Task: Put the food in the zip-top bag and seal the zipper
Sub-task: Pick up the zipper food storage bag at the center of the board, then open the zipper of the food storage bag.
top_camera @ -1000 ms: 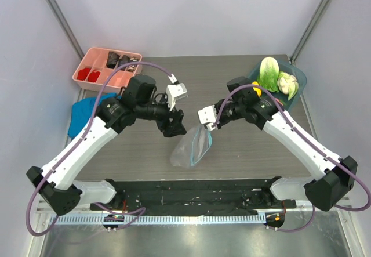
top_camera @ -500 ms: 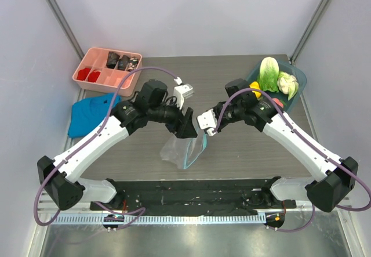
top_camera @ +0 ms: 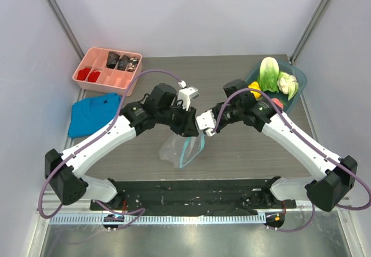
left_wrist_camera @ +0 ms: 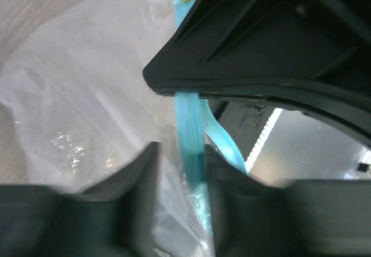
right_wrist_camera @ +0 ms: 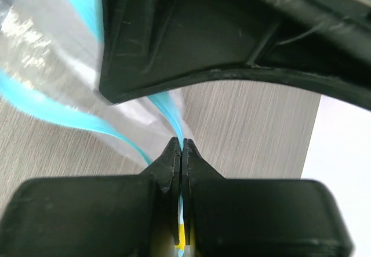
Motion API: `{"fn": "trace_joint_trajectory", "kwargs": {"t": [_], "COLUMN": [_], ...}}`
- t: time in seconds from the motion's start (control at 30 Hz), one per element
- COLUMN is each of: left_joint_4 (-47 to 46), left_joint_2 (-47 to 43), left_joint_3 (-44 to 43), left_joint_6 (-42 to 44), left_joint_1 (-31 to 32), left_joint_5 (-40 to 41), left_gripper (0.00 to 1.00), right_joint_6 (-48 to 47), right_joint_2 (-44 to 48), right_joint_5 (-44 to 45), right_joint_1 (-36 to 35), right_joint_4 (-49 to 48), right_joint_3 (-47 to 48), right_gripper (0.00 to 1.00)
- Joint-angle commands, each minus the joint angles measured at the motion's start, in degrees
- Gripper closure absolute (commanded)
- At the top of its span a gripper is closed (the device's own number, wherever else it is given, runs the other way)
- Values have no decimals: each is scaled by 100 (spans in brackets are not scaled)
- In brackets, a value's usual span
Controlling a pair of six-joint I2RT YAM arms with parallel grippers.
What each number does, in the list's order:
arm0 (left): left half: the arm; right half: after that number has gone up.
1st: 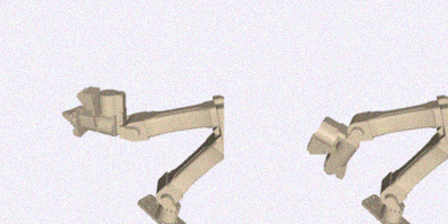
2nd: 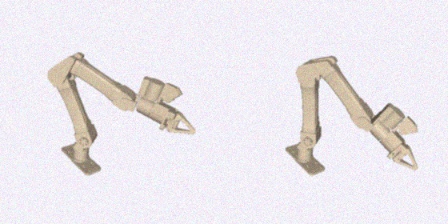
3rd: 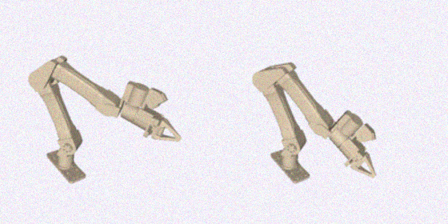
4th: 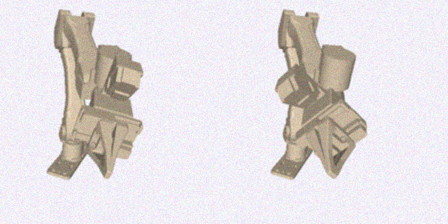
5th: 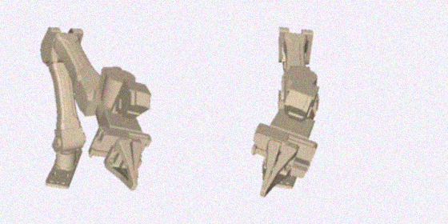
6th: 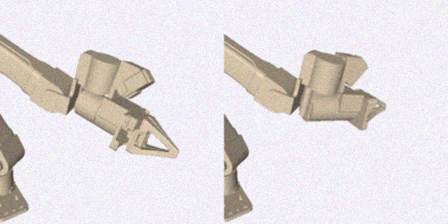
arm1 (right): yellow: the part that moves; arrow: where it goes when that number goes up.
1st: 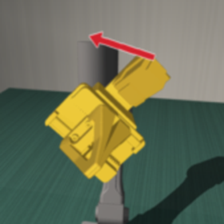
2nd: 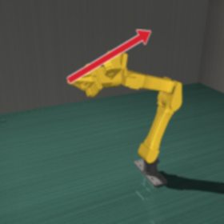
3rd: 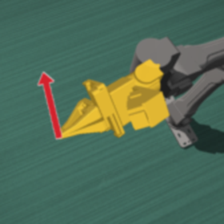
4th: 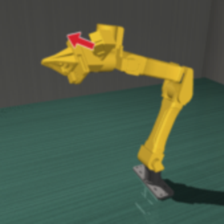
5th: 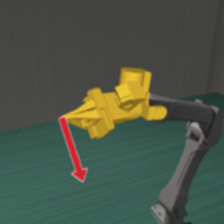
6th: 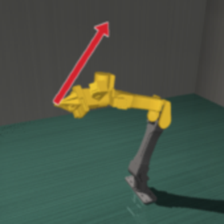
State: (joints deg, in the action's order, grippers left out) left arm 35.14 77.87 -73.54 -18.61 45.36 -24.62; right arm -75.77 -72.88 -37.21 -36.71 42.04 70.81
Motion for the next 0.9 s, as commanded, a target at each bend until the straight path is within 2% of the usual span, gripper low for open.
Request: {"fn": "trace_joint_trajectory", "kwargs": {"t": [0.0,0.03,0.1,0.13,0.2,0.27,0.3,0.33,0.4,0.43,0.5,0.67,0.77,0.87], "left_joint_4": [-130,-182,-445,-568,-883,-1043,-1192,-1237,-1386,-1421,-1570,-2203,-2485,-2564], "left_joint_2": [-17,-43,-148,-210,-394,-509,-614,-641,-728,-738,-746,-676,-676,-667], "left_joint_3": [129,216,348,488,629,823,876,946,1060,1069,1148,1280,1333,1298], "left_joint_6": [-221,-379,-607,-809,-1012,-1223,-1293,-1355,-1583,-1645,-1891,-2278,-2498,-2533], "left_joint_1": [-27,-80,-203,-308,-353,-397,-405,-406,-493,-528,-642,-809,-898,-915], "left_joint_5": [29,-51,-314,-498,-517,-448,-395,-299,44,158,326,257,221,308], "left_gripper": [74,83,91,100,100,100,100,100,100,100,100,100,100,100], "right_joint_6": [80,71,62,79,167,491,762,1426,2203,3059,3873,6208,7098,7514], "right_joint_2": [-7,-7,11,20,55,160,221,326,441,485,573,722,758,670], "right_joint_5": [-155,-137,-111,-85,55,178,362,512,949,1135,1565,2288,2385,2438], "right_joint_1": [-73,-65,-82,-91,-117,-108,-117,-109,-117,-109,-108,-91,-91,-65], "right_joint_4": [-152,-152,-222,-284,-633,-968,-1466,-1758,-2451,-2638,-2972,-2720,-2439,-2114], "right_joint_3": [171,162,127,109,-14,-224,-303,-382,-524,-541,-498,-365,-445,-454], "right_gripper": [99,99,99,98,96,88,78,49,29,20,19,19,19,21]}}
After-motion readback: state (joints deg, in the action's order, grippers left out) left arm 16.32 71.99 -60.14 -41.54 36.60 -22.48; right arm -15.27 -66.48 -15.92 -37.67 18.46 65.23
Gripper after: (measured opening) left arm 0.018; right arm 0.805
